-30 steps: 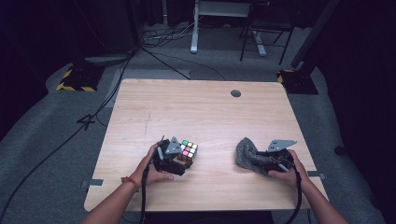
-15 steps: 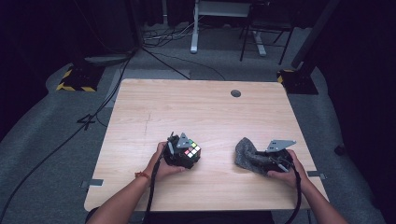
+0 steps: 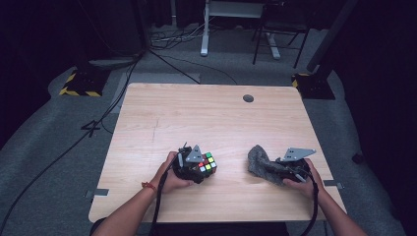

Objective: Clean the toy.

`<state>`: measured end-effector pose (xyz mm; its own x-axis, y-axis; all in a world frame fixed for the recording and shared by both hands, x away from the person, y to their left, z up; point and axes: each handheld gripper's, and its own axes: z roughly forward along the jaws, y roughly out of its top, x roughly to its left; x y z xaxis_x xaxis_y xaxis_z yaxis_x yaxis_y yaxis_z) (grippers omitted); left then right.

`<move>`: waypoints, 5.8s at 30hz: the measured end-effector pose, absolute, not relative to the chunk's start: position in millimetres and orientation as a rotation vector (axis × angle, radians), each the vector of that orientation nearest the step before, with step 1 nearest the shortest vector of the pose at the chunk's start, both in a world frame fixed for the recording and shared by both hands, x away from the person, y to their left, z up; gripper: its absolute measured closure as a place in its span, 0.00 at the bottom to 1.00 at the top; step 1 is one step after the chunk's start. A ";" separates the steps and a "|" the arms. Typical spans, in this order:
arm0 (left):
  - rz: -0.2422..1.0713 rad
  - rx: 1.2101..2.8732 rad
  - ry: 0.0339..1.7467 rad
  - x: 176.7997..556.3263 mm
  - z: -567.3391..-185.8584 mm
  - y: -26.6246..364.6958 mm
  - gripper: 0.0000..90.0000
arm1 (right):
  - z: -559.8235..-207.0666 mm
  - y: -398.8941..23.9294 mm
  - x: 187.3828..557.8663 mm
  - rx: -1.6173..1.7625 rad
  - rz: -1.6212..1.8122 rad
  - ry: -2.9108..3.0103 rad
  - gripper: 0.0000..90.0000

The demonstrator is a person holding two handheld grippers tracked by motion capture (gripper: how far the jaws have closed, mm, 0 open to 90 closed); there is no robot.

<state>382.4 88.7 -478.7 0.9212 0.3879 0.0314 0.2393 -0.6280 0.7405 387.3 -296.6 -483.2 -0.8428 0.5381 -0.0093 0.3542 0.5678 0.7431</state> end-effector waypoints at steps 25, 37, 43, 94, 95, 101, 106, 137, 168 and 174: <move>0.192 2.378 0.234 389.1 -458.0 54.9 0.38 | -437.8 -273.7 384.5 0.608 1.318 2.517 0.84; 0.167 2.401 0.172 387.2 -452.6 39.5 0.38 | -419.8 -230.1 377.1 0.457 1.389 2.579 0.84; 0.188 2.412 0.163 385.9 -453.5 35.7 0.38 | -415.6 -200.3 374.6 0.365 1.356 2.636 0.84; 0.343 2.317 0.158 371.5 -442.5 34.6 0.37 | -415.9 -198.9 371.3 0.373 1.564 2.553 0.85; 0.338 2.321 0.161 371.0 -443.3 33.4 0.37 | -414.7 -196.7 370.5 0.366 1.539 2.554 0.85; 0.316 2.322 0.154 371.8 -444.8 32.0 0.37 | -416.2 -194.5 369.2 0.364 1.483 2.559 0.85; 0.342 2.303 0.150 370.8 -439.1 35.8 0.37 | -420.2 -203.0 374.5 0.411 1.409 2.564 0.85; 0.394 2.305 0.129 363.7 -433.1 36.7 0.38 | -422.6 -203.4 377.5 0.423 1.342 2.546 0.85; 0.392 2.213 0.155 365.2 -426.9 42.6 0.38 | -433.1 -213.2 385.4 0.591 1.269 2.556 0.85; 0.384 2.199 0.139 367.1 -428.8 42.5 0.38 | -439.0 -210.7 387.1 0.545 1.359 2.619 0.85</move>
<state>367.1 42.5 -428.8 0.9461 0.2338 0.2243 -0.0362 -0.6115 0.7904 387.1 -210.7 -439.0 -0.9243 0.3793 0.0412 0.2522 0.5263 0.8120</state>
